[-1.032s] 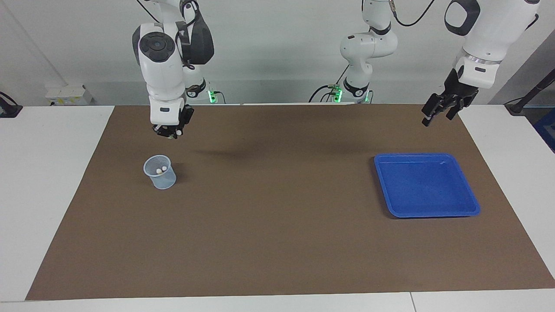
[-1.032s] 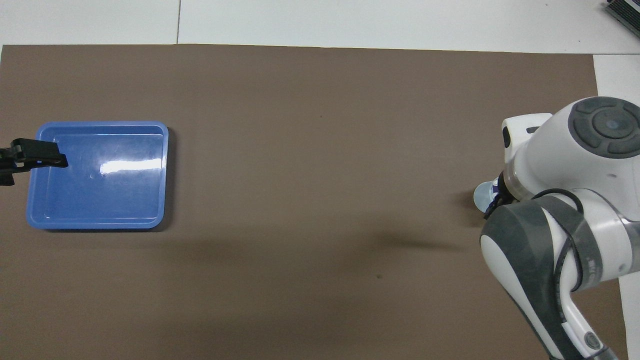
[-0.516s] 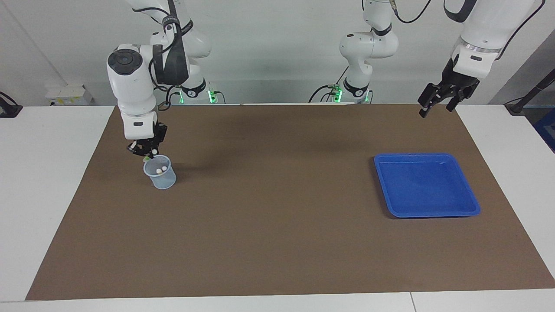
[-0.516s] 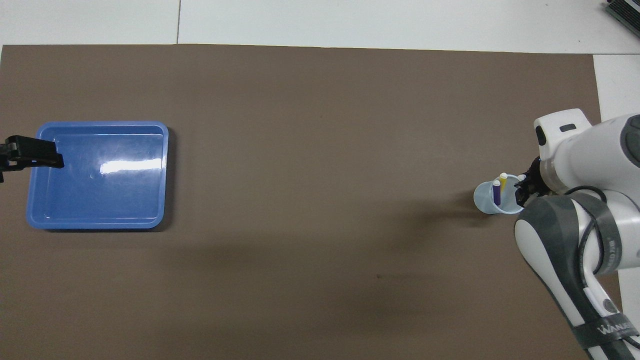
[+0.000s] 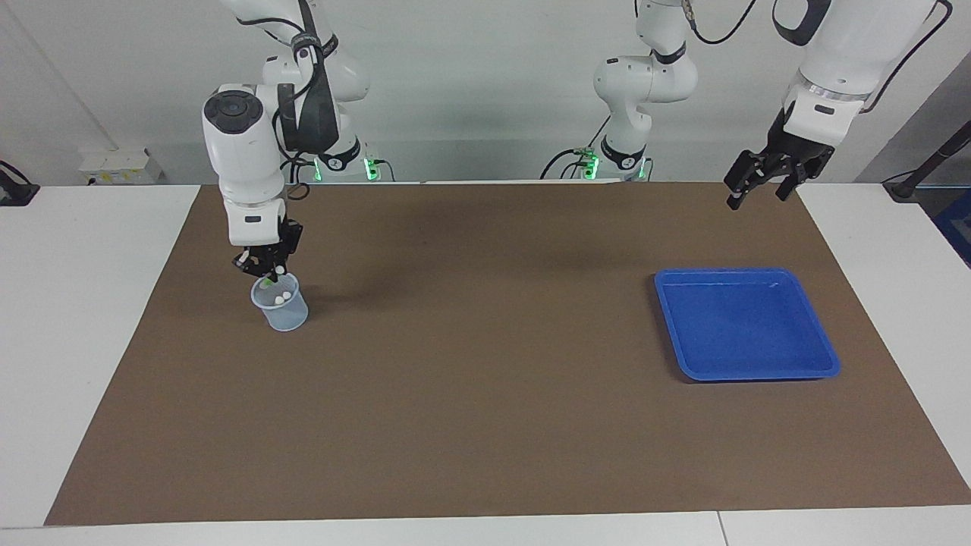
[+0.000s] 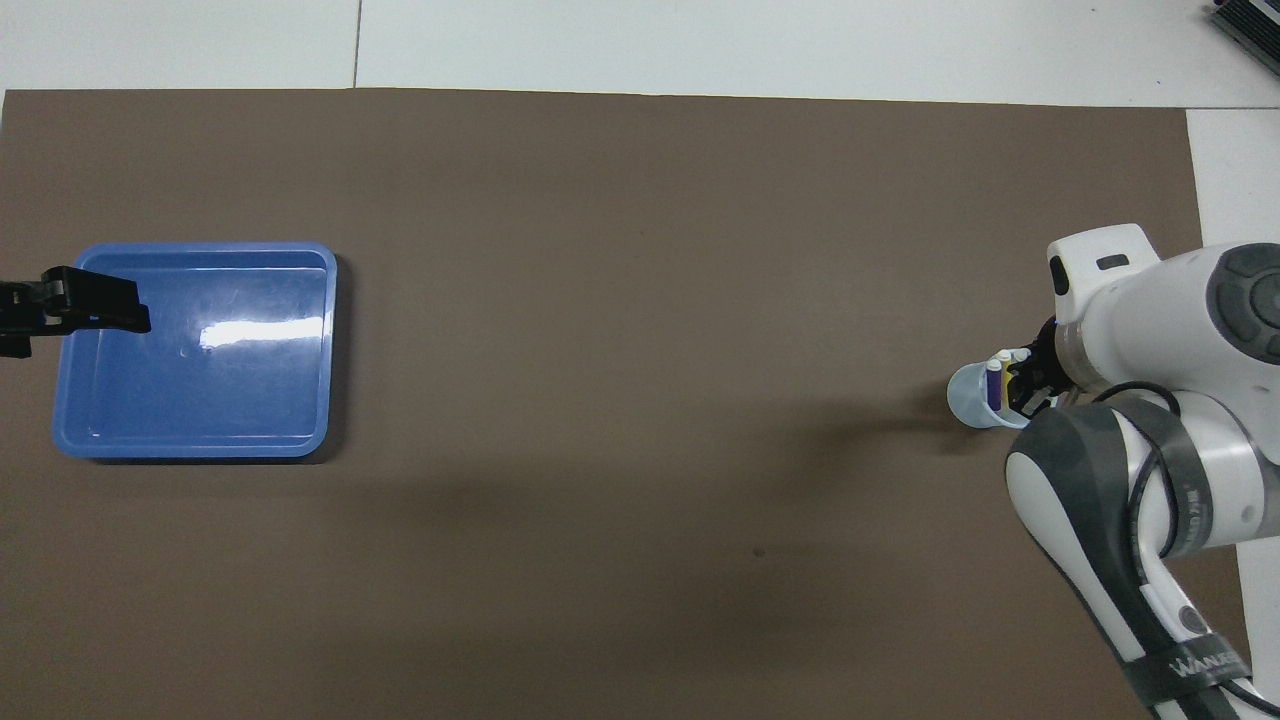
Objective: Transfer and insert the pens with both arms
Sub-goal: 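Lower the green pen into the clear cup with the right gripper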
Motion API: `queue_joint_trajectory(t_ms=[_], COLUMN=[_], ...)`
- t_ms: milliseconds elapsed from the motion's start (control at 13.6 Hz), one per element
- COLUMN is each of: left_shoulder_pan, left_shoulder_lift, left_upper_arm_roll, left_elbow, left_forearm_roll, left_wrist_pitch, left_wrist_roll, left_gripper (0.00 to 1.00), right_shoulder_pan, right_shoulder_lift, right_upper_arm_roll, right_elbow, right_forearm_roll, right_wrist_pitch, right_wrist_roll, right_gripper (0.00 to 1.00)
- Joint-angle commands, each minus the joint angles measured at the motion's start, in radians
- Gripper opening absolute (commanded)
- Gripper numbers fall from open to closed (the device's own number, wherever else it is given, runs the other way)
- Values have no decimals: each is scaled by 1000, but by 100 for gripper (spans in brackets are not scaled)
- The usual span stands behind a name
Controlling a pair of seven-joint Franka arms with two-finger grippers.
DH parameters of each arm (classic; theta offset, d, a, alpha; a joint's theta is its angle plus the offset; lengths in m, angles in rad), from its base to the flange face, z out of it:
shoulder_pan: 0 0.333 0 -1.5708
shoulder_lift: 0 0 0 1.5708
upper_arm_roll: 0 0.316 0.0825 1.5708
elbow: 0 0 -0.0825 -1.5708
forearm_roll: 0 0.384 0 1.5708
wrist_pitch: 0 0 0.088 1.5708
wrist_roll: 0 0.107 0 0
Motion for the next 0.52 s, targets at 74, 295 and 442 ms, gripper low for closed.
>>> queue_joint_trajectory(t_ms=[74,295,442], left_shoulder_pan=[-7,-4,-4], left_shoulder_lift=[16,22,23], left_upper_arm_roll=[12,9,3], left_elbow=[36,35,29], left_forearm_roll=[-30,-17,25], left_wrist_pitch=[-6,9,15], left_wrist_roll=[13,11,13], left_gripper=[100,100,100], right_shoulder_pan=[-21,-27,-27], right_shoulder_lift=[-28,-32,-32], right_upper_arm_roll=[2,0,0], right_elbow=[-72,-78,-71], right_forearm_roll=[85,93,93], right_wrist_pitch=[73,78,59], right_wrist_roll=[-8,-8,-7], right_gripper=[0,70,100])
